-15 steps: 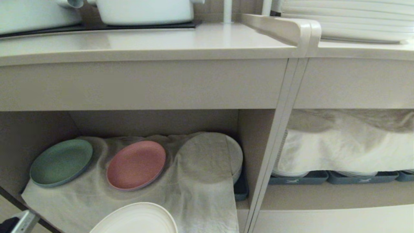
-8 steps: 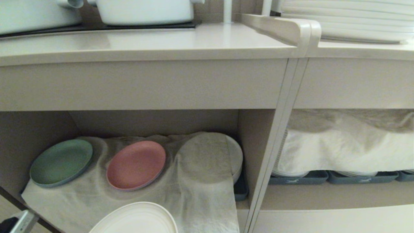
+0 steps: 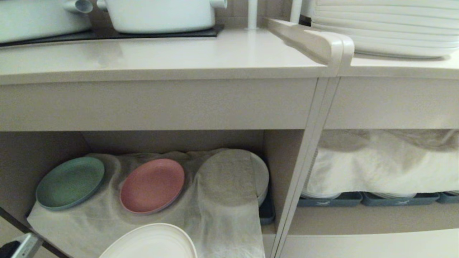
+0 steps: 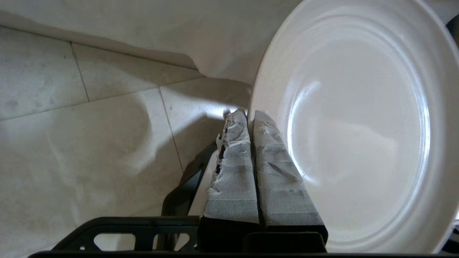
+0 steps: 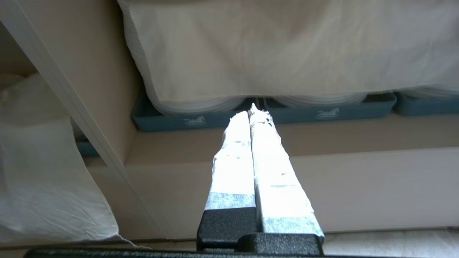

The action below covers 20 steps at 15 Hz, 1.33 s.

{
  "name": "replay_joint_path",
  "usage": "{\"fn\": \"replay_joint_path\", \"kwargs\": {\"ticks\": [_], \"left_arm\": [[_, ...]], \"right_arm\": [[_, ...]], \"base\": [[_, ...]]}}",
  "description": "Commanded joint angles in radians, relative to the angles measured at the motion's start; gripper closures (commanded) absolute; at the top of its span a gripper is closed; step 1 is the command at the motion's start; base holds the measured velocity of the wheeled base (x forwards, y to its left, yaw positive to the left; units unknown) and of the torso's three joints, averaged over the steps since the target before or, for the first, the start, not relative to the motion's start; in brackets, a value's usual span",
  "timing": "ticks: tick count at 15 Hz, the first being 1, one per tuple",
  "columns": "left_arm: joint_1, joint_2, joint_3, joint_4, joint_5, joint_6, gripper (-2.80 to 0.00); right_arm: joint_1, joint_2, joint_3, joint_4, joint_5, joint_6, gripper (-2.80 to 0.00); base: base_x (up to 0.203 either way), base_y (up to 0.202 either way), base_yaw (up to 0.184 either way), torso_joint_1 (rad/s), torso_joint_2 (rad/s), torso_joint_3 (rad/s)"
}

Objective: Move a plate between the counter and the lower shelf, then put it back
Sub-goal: Put the plate

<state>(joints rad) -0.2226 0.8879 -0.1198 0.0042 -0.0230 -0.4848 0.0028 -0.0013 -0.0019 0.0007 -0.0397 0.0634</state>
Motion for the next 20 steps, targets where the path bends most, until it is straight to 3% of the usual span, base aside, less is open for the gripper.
{"fn": "replay_joint_path", "kwargs": {"ticks": [1, 20], "left_arm": [[0.0, 0.006, 0.0, -0.003, -0.002, -0.003, 0.0], [-0.001, 0.02, 0.003, -0.003, -0.028, -0.004, 0.0]], "right_arm": [[0.0, 0.001, -0.001, -0.004, 0.0, -0.001, 0.0], [0.0, 0.001, 0.0, -0.003, 0.0, -0.001, 0.0]], "base": [[0.0, 0.0, 0.0, 0.091, -0.3, -0.303], [0.0, 0.0, 0.0, 0.201, -0.5, -0.285]]}}
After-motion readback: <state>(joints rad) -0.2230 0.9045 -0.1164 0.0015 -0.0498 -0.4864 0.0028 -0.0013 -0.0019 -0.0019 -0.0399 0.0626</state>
